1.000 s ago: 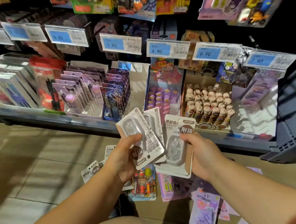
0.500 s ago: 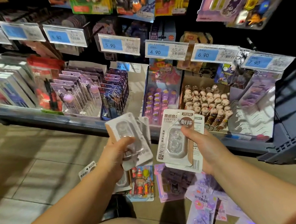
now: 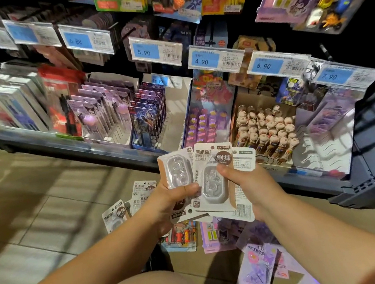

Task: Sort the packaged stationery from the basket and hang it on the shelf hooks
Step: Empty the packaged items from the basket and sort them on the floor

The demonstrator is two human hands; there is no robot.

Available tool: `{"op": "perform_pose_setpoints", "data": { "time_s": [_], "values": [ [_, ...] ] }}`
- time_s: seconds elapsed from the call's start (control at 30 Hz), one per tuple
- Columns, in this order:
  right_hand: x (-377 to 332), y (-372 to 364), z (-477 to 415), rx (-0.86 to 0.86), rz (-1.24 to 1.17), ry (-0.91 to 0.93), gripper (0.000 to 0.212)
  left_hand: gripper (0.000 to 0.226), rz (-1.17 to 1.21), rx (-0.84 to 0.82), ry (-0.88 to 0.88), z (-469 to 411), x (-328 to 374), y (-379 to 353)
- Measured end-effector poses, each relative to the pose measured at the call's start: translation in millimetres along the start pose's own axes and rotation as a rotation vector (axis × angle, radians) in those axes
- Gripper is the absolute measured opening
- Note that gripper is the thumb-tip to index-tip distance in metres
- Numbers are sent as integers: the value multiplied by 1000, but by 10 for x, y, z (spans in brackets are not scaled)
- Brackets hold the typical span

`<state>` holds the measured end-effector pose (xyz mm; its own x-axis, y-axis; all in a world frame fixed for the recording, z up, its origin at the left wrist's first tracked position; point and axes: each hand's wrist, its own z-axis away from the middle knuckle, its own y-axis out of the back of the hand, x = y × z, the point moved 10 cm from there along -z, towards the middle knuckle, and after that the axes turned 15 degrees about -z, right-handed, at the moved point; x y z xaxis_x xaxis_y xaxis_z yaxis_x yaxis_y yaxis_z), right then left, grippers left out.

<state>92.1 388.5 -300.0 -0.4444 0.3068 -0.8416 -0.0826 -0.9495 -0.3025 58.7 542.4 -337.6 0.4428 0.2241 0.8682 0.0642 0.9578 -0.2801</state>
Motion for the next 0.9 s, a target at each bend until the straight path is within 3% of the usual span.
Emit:
{"op": "perform_pose_setpoints", "data": {
  "time_s": [0.13, 0.33, 0.47, 0.6, 0.73, 0.83, 0.9],
  "values": [
    [-16, 11, -9, 27, 28, 31, 26, 65, -4, -17, -42, -1, 22, -16],
    [-2, 122, 19, 102, -58, -85, 9, 67, 12, 84, -57, -19, -4, 129],
    [-303, 379, 26, 284, -148, 88, 19, 49, 12, 195, -54, -6, -9, 311],
    [-664, 75, 127, 110, 166, 358, 26, 48, -26, 216, -35, -1, -1, 329],
    [-699, -211, 258, -74, 503, 546, 15, 41, -42, 215, -8, -21, -15, 334],
    [-728, -244, 321, -19, 867, 715, 44, 42, -15, 168, -5, -14, 1, 281],
    [-760, -266, 348, -11, 940, 774, 50, 49, 6, 133, 1, -4, 8, 253]
  ]
}}
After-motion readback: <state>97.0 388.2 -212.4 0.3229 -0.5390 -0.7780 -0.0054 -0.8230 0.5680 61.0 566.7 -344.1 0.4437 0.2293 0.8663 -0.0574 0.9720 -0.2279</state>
